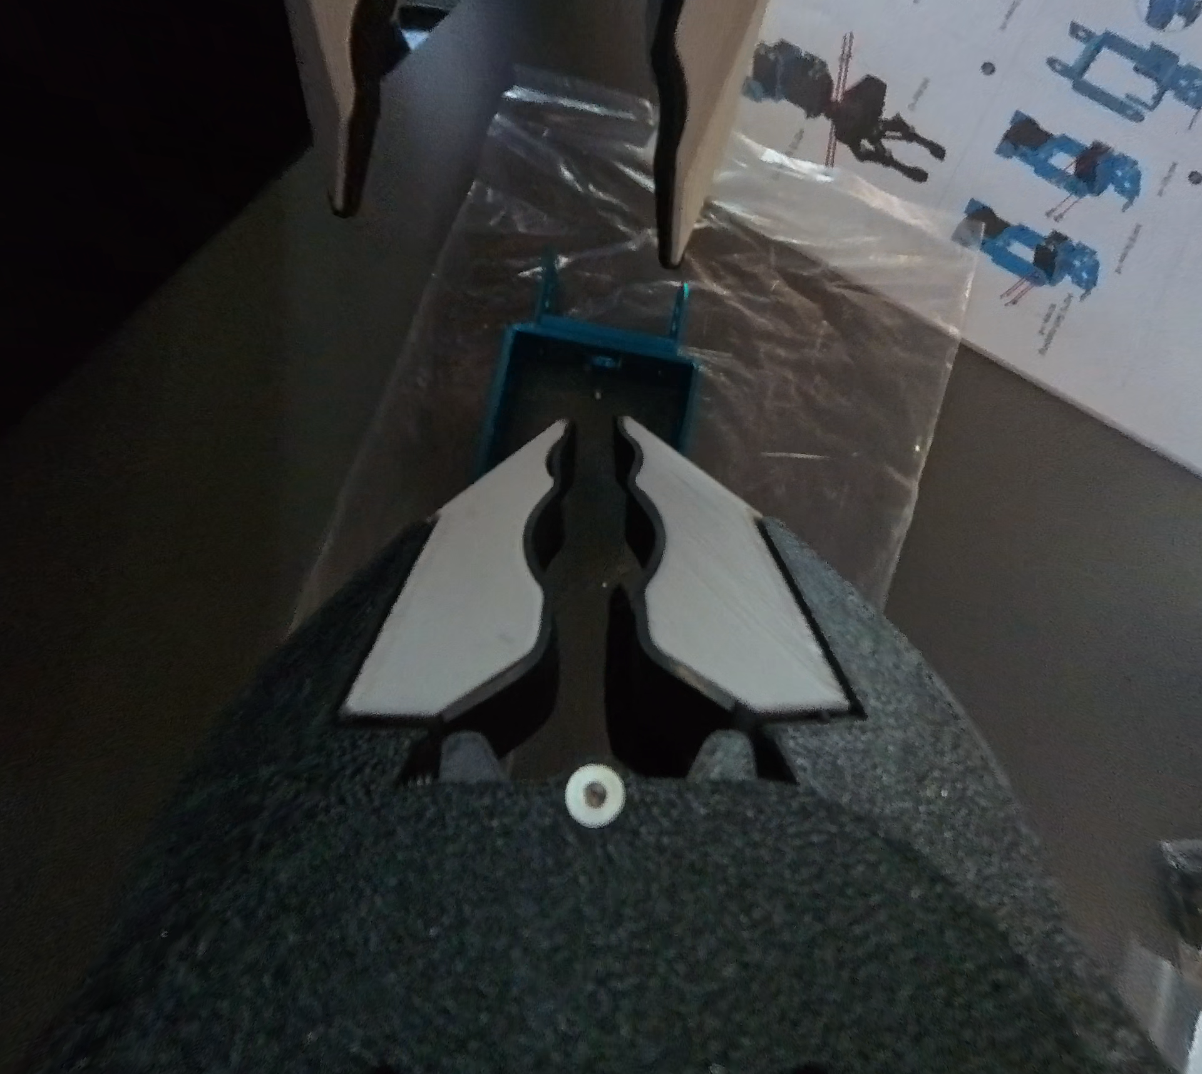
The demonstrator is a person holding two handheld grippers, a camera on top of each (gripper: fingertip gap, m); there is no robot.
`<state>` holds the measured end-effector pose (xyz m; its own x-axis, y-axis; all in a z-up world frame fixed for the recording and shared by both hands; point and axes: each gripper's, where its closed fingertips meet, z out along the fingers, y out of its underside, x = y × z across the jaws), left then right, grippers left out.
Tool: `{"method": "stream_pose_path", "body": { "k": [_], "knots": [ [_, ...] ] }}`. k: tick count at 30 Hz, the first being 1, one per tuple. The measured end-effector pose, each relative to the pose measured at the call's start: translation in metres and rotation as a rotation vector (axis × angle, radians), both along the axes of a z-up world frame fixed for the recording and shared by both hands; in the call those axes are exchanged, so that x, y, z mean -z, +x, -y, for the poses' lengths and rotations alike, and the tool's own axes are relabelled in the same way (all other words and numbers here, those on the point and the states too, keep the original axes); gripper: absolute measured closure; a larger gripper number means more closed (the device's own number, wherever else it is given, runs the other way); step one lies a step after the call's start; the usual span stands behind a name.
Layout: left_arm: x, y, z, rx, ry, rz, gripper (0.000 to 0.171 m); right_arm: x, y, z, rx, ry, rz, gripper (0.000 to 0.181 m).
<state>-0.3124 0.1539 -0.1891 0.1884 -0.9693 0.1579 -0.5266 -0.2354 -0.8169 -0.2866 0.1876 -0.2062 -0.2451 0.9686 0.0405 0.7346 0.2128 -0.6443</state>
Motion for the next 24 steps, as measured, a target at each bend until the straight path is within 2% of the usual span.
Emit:
{"method": "stream_pose_path", "body": {
  "k": [5,10,19,24],
  "knots": [
    [0.0,-0.001,0.003,0.034,-0.019,0.01,0.088,0.006,-0.007,0.001,-0.001,0.034,0.0,0.172],
    [0.0,0.003,0.01,0.046,-0.016,0.016,0.088,-0.001,-0.019,0.003,0.001,-0.006,-0.05,0.168],
    [0.014,0.009,0.018,0.026,-0.034,-0.007,0.088,0.009,-0.011,0.003,0.005,0.019,0.032,0.169],
    [0.01,0.013,0.016,0.017,-0.042,0.019,0.088,0.009,-0.011,0.001,0.013,0.012,0.038,0.171]
  ]
}}
